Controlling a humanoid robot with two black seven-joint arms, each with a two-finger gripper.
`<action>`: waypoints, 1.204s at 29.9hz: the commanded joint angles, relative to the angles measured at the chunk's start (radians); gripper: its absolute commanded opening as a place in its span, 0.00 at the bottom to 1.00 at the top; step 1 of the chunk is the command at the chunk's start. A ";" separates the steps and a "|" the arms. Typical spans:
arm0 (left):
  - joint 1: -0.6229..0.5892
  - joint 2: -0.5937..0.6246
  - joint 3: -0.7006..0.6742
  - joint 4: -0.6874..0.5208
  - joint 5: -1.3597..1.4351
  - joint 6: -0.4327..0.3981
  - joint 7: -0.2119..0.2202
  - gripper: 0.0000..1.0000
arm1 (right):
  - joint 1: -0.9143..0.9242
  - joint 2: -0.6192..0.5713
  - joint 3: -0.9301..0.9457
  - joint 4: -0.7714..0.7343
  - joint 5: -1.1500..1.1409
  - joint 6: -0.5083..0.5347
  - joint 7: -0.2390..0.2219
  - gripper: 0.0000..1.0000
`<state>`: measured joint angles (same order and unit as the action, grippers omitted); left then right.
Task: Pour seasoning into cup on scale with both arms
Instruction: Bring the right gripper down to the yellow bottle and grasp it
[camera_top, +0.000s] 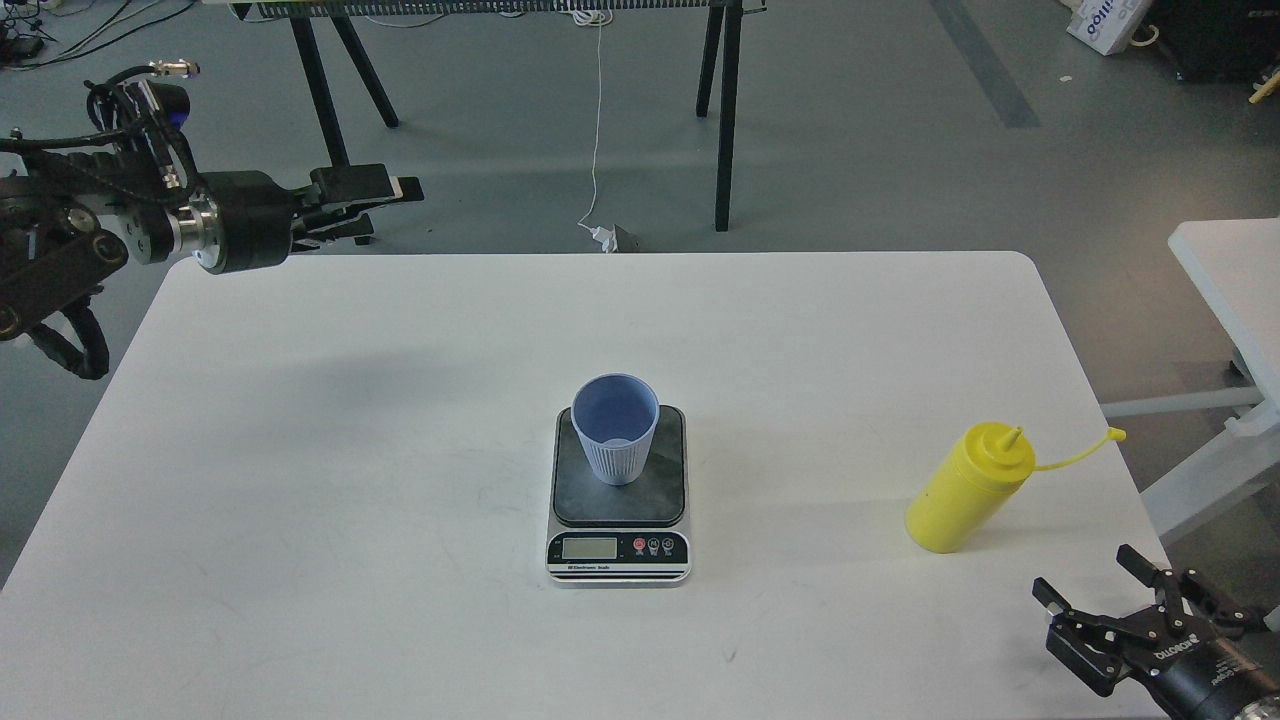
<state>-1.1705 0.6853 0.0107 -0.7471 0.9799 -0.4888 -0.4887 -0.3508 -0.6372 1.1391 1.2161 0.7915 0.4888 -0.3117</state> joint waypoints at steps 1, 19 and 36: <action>0.002 0.002 0.000 0.000 -0.001 0.000 0.000 0.97 | 0.019 0.031 -0.002 0.003 -0.051 0.000 0.000 1.00; 0.035 0.019 -0.001 0.000 0.000 0.000 0.000 0.98 | 0.182 0.082 -0.010 -0.007 -0.150 0.000 0.003 1.00; 0.051 0.037 0.000 0.000 0.000 0.000 0.000 0.99 | 0.219 0.169 -0.009 -0.044 -0.236 0.000 0.039 0.98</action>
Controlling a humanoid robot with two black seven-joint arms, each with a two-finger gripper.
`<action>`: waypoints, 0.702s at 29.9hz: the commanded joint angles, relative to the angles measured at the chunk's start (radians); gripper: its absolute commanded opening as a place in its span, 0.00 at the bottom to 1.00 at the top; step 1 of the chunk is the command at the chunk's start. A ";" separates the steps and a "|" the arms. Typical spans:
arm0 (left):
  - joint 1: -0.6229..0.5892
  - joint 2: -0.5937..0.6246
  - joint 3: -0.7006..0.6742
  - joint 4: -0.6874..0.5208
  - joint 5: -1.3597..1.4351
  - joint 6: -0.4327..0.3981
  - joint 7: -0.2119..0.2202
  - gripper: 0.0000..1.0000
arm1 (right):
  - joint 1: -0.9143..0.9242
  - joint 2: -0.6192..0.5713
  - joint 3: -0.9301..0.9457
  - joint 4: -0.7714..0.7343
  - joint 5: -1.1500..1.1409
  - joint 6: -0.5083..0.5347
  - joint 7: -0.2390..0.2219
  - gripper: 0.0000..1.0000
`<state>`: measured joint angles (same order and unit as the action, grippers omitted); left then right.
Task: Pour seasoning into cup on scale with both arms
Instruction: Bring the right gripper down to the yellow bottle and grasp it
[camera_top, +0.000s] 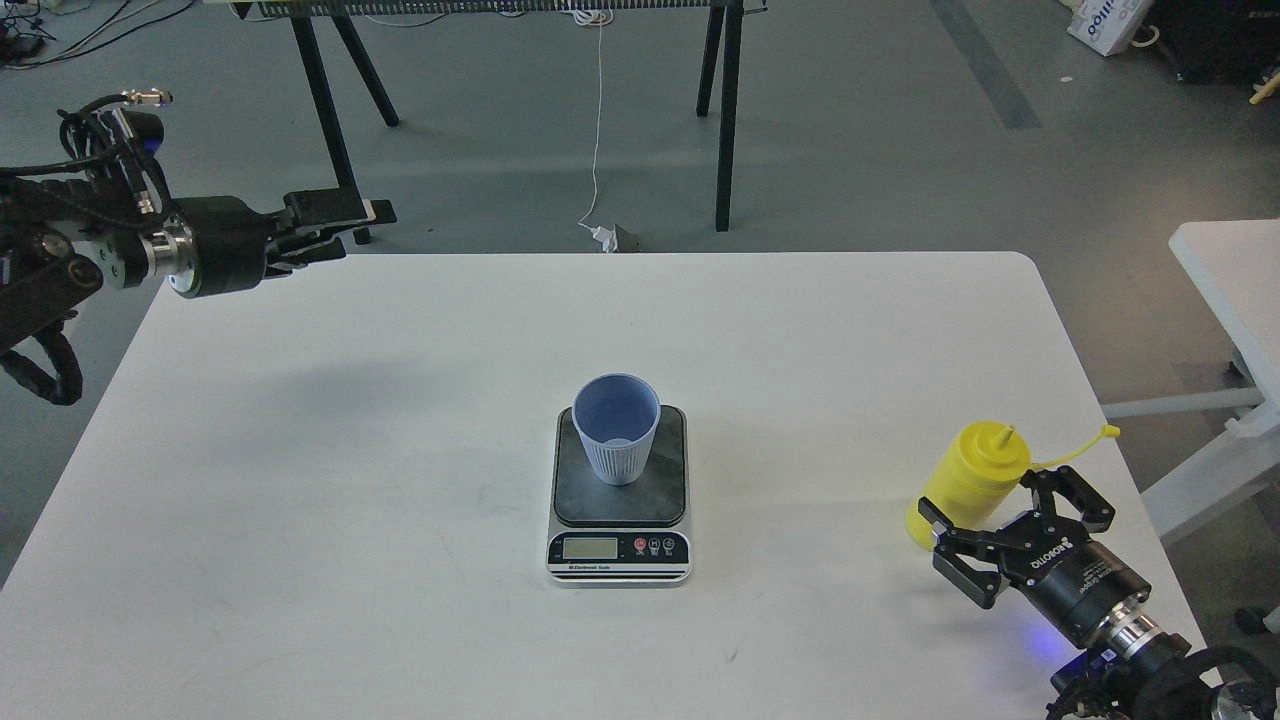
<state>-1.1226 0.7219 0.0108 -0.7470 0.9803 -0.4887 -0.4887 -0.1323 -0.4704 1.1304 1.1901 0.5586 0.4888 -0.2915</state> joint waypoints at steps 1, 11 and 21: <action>0.003 0.001 0.000 0.000 0.000 0.000 0.000 0.99 | 0.002 0.004 0.000 -0.024 -0.006 0.000 0.028 0.98; 0.012 -0.002 0.000 0.000 0.000 0.000 0.000 0.98 | 0.057 0.044 -0.003 -0.087 -0.029 0.000 0.089 0.98; 0.012 -0.002 0.000 0.000 0.000 0.000 0.000 0.99 | 0.074 0.082 -0.009 -0.089 -0.063 0.000 0.103 0.98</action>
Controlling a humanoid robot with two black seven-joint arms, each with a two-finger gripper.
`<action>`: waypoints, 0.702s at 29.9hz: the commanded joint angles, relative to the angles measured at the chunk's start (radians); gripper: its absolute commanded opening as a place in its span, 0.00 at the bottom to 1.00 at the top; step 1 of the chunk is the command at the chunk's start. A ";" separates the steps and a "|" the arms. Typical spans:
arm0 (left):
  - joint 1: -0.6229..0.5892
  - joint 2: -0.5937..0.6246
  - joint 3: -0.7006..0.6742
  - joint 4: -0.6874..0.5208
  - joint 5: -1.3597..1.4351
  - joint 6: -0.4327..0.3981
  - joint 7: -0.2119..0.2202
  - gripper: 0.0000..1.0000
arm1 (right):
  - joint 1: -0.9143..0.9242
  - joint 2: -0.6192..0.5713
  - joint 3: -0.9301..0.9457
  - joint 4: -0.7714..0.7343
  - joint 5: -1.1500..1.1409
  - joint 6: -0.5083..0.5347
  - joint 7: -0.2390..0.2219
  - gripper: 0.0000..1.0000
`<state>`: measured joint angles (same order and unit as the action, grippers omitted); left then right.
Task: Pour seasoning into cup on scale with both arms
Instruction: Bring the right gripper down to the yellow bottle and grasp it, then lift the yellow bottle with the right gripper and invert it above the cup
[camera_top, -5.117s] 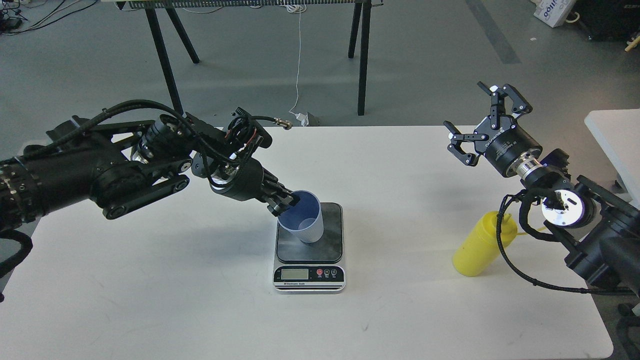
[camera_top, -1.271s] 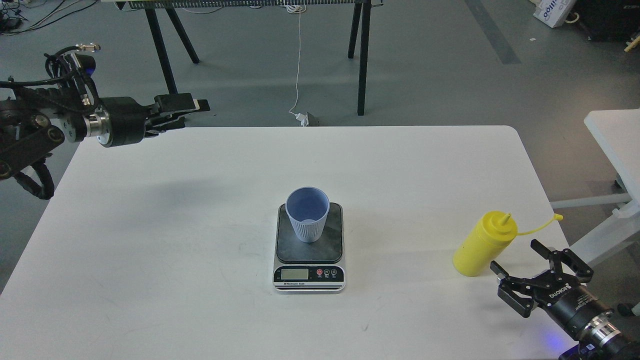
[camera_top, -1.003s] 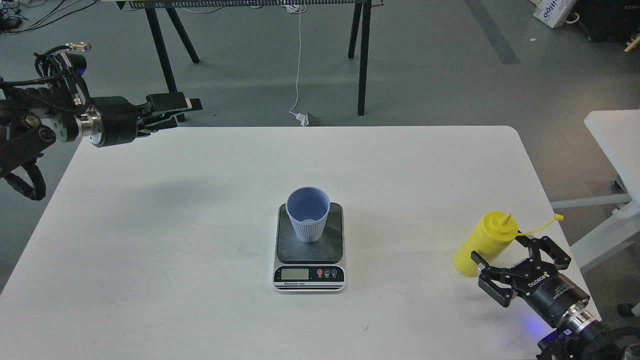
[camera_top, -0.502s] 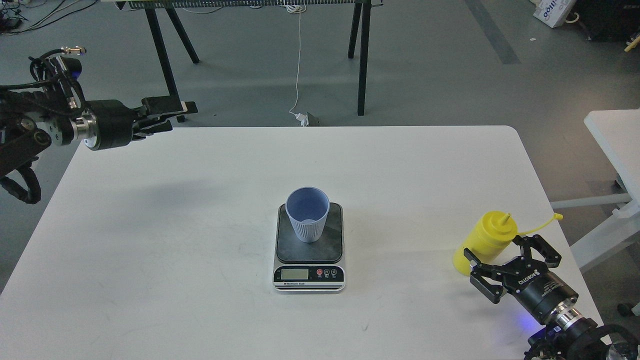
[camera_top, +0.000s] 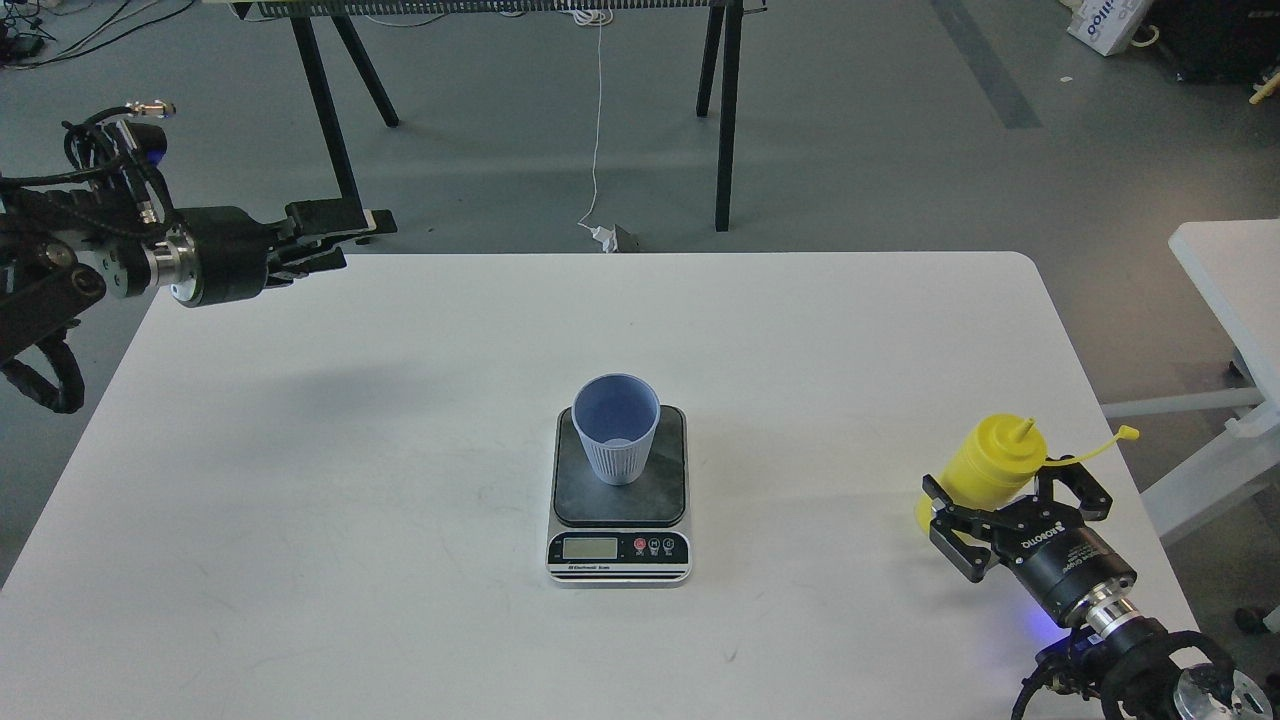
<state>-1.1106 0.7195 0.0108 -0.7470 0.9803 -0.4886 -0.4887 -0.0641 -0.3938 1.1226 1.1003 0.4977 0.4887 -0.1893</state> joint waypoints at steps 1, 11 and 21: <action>0.000 0.000 -0.002 0.000 0.000 0.000 0.000 0.98 | 0.006 0.007 -0.001 0.000 -0.008 0.000 0.001 0.96; 0.015 -0.008 -0.002 0.000 -0.002 0.000 0.000 0.98 | 0.013 0.009 0.013 0.000 -0.097 0.000 0.088 0.00; 0.015 -0.012 -0.002 0.000 -0.002 0.000 0.000 0.99 | 0.212 0.038 0.031 -0.003 -0.162 0.000 0.122 0.01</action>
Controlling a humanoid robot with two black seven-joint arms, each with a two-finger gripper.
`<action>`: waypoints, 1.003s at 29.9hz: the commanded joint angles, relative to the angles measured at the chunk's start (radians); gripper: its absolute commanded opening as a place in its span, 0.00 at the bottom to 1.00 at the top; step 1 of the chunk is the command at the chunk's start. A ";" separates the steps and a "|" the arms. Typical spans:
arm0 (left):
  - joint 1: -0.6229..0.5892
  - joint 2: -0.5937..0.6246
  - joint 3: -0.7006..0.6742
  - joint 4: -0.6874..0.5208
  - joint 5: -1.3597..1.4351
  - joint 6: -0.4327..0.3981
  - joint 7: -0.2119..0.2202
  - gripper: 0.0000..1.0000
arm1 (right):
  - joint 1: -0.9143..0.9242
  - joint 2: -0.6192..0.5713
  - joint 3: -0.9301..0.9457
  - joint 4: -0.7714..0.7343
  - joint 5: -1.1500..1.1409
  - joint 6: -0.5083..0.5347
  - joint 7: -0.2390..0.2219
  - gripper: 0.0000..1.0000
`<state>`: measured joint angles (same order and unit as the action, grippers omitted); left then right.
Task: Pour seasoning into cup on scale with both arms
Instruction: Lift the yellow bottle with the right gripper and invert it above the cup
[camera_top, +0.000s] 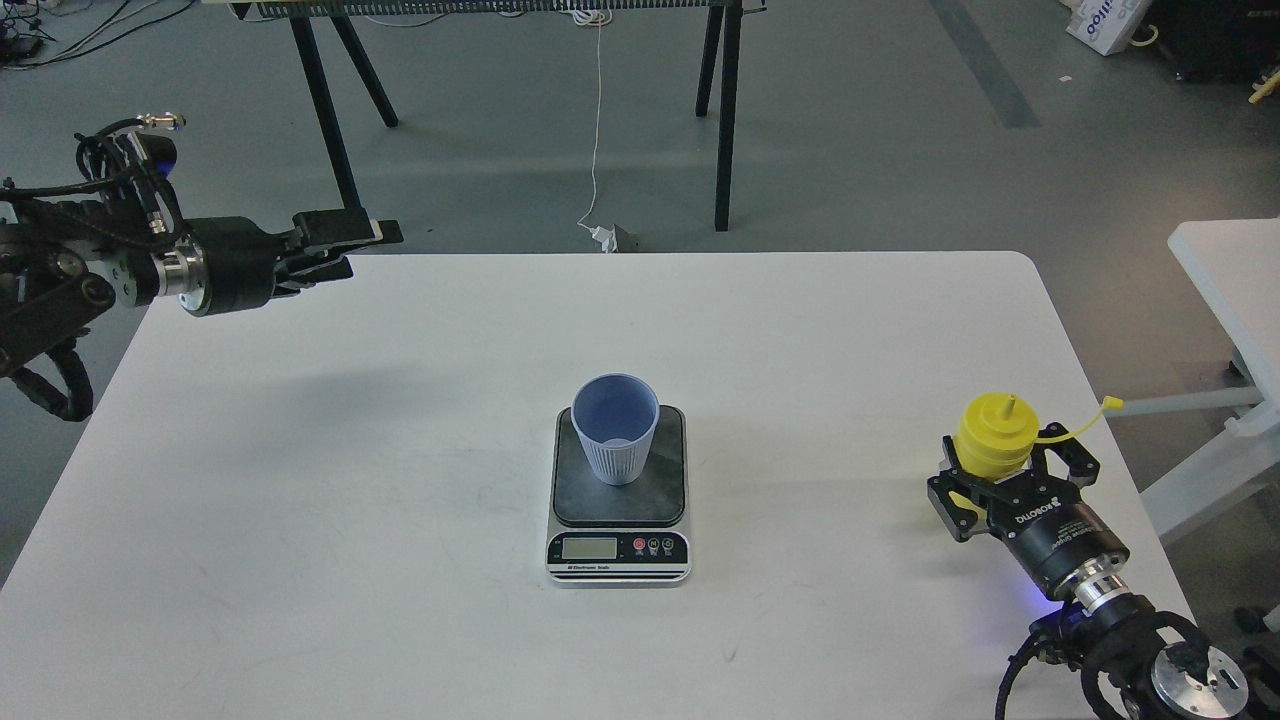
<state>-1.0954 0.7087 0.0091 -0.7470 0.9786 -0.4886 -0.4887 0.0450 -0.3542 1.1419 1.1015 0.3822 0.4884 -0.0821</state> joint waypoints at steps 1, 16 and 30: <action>0.000 -0.001 0.000 0.000 -0.001 0.000 0.000 0.99 | 0.152 -0.003 0.013 -0.011 -0.081 0.000 0.024 0.01; -0.003 -0.020 -0.023 0.000 -0.024 0.000 0.000 0.99 | 0.692 0.096 -0.172 -0.046 -1.107 -0.270 0.165 0.01; -0.001 -0.041 -0.024 0.000 -0.026 0.000 0.000 0.99 | 1.023 0.060 -0.709 -0.078 -1.431 -0.278 0.191 0.01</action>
<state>-1.0982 0.6692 -0.0163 -0.7469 0.9544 -0.4886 -0.4888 1.0382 -0.2912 0.4851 1.0223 -0.9857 0.2067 0.1088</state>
